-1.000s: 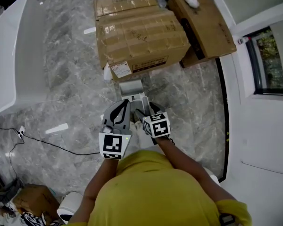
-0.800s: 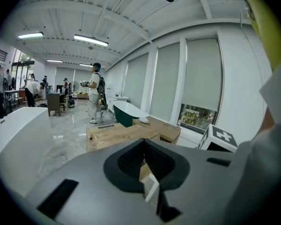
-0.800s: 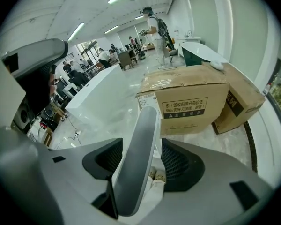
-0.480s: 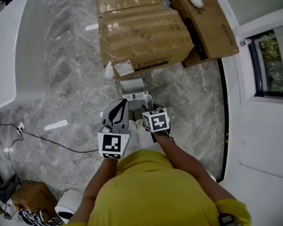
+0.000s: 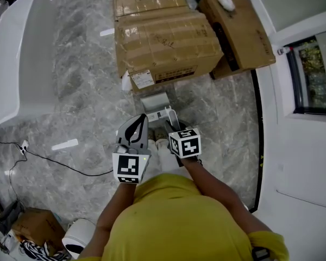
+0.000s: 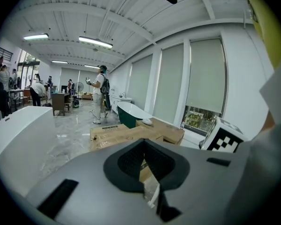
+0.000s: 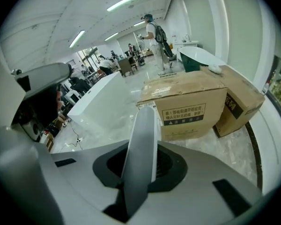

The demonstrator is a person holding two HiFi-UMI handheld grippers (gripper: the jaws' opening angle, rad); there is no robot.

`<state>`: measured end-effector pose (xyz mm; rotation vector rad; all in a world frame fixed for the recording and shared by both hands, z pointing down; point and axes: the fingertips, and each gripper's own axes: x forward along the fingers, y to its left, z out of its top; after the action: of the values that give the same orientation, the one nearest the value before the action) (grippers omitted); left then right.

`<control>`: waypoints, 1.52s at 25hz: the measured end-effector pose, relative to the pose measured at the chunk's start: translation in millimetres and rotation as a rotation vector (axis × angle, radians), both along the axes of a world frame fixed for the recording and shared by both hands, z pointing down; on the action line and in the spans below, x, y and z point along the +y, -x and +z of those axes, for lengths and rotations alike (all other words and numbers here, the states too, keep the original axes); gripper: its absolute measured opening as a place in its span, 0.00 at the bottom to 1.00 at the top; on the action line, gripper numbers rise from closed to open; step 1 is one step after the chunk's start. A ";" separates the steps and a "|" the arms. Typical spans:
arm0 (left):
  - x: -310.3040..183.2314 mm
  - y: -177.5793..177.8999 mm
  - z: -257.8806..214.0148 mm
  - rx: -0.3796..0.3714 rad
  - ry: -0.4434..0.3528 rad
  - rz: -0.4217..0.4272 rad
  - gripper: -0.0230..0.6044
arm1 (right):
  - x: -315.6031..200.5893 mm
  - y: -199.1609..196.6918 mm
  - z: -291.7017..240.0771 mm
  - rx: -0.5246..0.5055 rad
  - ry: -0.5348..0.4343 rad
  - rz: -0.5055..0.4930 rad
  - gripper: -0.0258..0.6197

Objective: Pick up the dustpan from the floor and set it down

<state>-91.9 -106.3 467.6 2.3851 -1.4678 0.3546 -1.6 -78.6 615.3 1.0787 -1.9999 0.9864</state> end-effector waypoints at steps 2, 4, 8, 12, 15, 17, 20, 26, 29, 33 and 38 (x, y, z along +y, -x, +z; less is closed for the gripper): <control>0.0 -3.9 -1.9 0.001 -0.006 0.003 0.04 | -0.7 -3.0 -14.6 -0.021 -0.013 0.001 0.15; -0.2 -8.8 -4.5 0.000 -0.014 0.007 0.04 | 0.6 -9.9 -29.0 -0.048 -0.019 0.021 0.15; -0.3 -18.4 -11.4 -0.002 -0.034 0.018 0.04 | 7.4 -25.7 -60.5 -0.097 -0.038 0.054 0.16; 0.3 -24.6 -20.7 -0.006 -0.053 0.026 0.04 | 11.9 -34.3 -93.4 -0.130 -0.063 0.048 0.16; 0.9 -28.6 -26.0 -0.007 -0.066 0.032 0.04 | 8.8 -36.8 -115.2 -0.159 -0.082 0.060 0.16; 1.4 -30.5 -29.2 -0.010 -0.075 0.034 0.04 | 5.3 -35.9 -128.1 -0.178 -0.098 0.064 0.16; 2.8 -33.7 -33.8 -0.011 -0.087 0.037 0.04 | 1.1 -34.1 -142.1 -0.190 -0.124 0.060 0.16; 3.5 -37.1 -45.4 -0.006 -0.113 0.037 0.04 | -2.3 -33.2 -152.3 -0.171 -0.171 0.053 0.16; 3.9 -39.1 -49.2 -0.006 -0.120 0.039 0.04 | -3.0 -33.3 -152.9 -0.162 -0.182 0.042 0.16; 5.9 -40.5 -51.7 -0.007 -0.122 0.040 0.04 | -5.0 -34.0 -153.7 -0.167 -0.176 0.048 0.16; 7.4 -38.0 -50.0 -0.010 -0.115 0.033 0.04 | -8.3 -35.9 -150.7 -0.171 -0.170 0.058 0.16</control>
<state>-53.9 -98.9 417.6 2.5033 -1.4929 0.2972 34.3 -86.8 464.6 1.1832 -2.2355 0.9801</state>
